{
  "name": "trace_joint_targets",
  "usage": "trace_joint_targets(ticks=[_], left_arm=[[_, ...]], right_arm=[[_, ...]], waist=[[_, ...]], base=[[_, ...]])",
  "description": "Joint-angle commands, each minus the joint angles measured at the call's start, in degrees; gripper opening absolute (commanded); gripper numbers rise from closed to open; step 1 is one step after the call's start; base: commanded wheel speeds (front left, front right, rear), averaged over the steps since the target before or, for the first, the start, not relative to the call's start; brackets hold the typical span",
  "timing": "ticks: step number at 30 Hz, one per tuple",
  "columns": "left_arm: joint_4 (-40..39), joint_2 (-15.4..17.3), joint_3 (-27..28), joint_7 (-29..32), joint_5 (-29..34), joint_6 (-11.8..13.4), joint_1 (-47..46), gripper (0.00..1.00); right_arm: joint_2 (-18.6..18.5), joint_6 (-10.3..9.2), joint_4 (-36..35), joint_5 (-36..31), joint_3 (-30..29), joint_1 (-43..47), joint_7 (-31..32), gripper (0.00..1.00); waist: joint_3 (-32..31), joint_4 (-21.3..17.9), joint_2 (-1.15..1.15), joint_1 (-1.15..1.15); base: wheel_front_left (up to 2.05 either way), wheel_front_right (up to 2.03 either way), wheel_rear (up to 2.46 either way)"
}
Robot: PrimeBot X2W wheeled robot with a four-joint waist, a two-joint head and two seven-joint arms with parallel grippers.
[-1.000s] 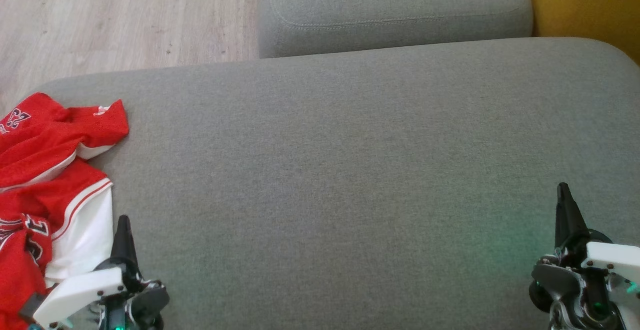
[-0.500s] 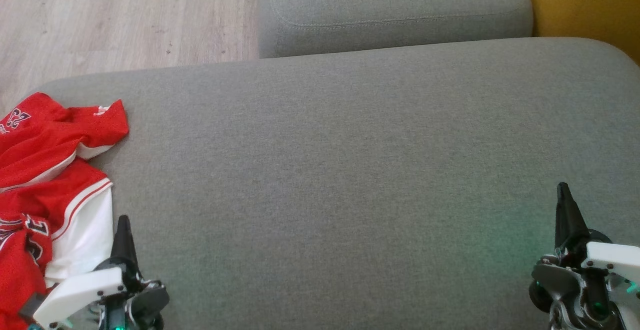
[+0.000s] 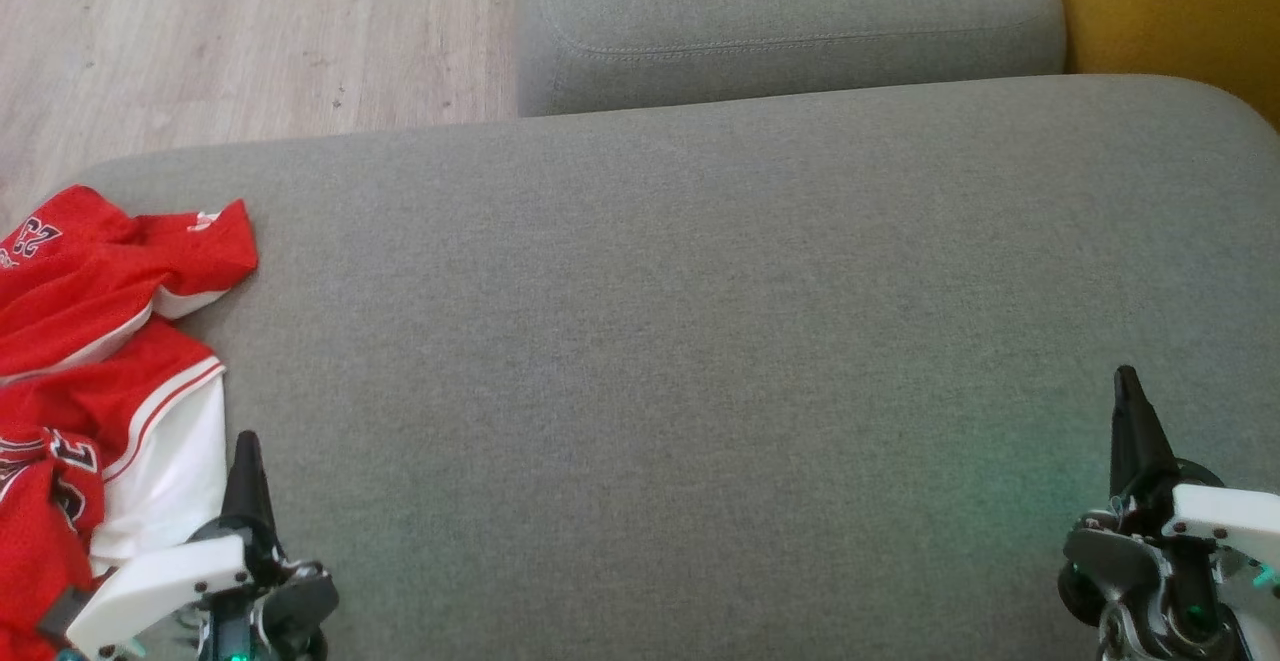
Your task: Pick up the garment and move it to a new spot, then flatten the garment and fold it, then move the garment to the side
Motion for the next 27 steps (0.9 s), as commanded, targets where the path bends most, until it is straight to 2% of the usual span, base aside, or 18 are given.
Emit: trace_joint_targets(ticks=[1, 23, 24, 27], left_arm=[[-2.1, 0.3, 2.2, 0.2, -0.3, -0.4, -2.7, 0.0], [-2.1, 0.3, 2.2, 0.2, -0.3, -0.4, -2.7, 0.0], [0.0, 0.0, 0.0, 0.0, 0.0, 0.0, 0.0, 1.0], [1.0, 0.0, -0.4, -0.2, 0.1, 0.0, 0.4, 1.0]], right_arm=[[-0.5, -0.04, -2.2, 0.4, 1.2, -3.2, 0.3, 0.0], [-0.5, -0.04, -2.2, 0.4, 1.2, -3.2, 0.3, 0.0], [0.0, 0.0, 0.0, 0.0, 0.0, 0.0, 0.0, 1.0], [0.0, 0.0, 1.2, -0.1, 0.2, 0.4, -0.2, 1.0]], waist=[[0.0, 0.0, 0.0, 0.0], [0.0, 0.0, 0.0, 0.0], [0.0, 0.0, 0.0, 0.0], [0.0, 0.0, 0.0, 0.0]], base=[[0.0, 0.0, 0.0], [0.0, 0.0, 0.0], [0.0, 0.0, 0.0], [0.0, 0.0, 0.0]])
